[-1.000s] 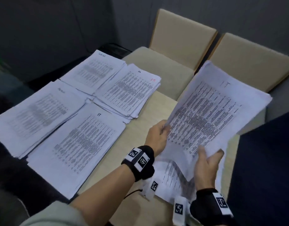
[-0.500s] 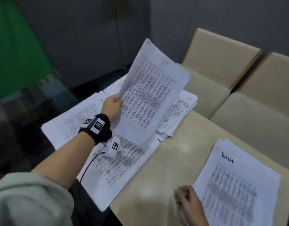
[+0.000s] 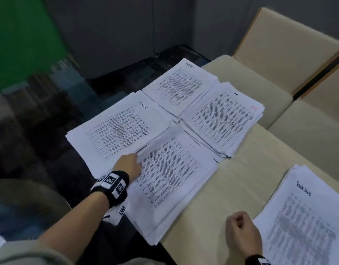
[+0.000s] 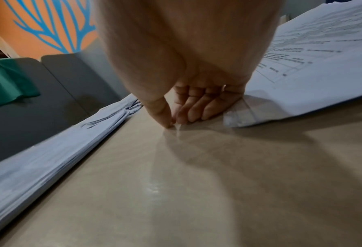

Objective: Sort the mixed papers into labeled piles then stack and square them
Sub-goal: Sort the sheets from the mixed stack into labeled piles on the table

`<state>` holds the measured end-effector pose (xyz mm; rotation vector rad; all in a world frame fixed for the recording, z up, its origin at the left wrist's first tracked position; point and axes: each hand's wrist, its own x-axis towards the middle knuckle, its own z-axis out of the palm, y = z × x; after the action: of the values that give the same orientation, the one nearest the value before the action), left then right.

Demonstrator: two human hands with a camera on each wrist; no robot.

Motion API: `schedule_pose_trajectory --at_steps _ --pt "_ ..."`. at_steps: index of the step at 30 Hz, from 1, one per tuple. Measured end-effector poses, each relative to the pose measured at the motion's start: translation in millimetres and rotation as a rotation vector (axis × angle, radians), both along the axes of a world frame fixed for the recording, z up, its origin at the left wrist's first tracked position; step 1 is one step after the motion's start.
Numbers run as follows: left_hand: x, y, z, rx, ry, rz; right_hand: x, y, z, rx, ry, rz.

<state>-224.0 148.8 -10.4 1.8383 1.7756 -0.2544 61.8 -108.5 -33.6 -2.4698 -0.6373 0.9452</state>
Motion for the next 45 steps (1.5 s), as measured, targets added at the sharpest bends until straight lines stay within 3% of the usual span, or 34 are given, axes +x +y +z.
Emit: schedule_pose_trajectory --at_steps 3,7,12,16,18,21,26,30,36,41,43,45 --pt "20.0 -12.5 7.3 0.226 0.17 -0.009 9.1 -5.4 2.8 0.053 0.085 -0.024" --pt "75.1 -30.5 29.8 0.436 0.035 -0.086 41.0 -22.0 21.4 0.202 0.063 -0.074" --pt "187.7 -77.0 44.8 0.281 -0.271 -0.262 113.2 -63.1 30.3 0.308 -0.152 -0.263" --pt "279.6 -134.9 30.7 0.047 -0.469 -0.355 173.7 -99.4 15.1 0.103 -0.248 -0.422" --pt "316.3 -160.0 19.3 -0.017 -0.467 -0.407 191.0 -113.4 10.5 -0.029 -0.223 -0.478" --pt "354.4 -187.1 4.5 -0.073 -0.393 -0.476 199.5 -124.4 6.2 -0.057 -0.142 -0.465" --pt "379.6 -200.3 -8.5 -0.042 -0.288 -0.524 211.3 -132.5 4.0 -0.095 -0.125 -0.573" --pt "385.1 -195.6 -11.5 0.029 -0.242 -0.492 218.1 -136.6 1.6 0.0 -0.101 -0.608" --pt "389.2 -188.9 -12.4 0.077 -0.256 -0.424 221.5 -137.4 3.6 0.226 -0.207 -0.691" --pt "390.5 -185.5 -14.4 0.062 -0.275 -0.365 219.5 -146.3 6.7 0.291 -0.321 -0.714" --pt "389.7 -181.8 -12.9 0.085 -0.26 -0.39 216.1 -150.5 11.1 0.331 -0.381 -0.744" --pt "387.7 -177.7 -9.0 0.15 -0.173 -0.504 213.5 -153.4 13.8 0.443 -0.326 -0.78"
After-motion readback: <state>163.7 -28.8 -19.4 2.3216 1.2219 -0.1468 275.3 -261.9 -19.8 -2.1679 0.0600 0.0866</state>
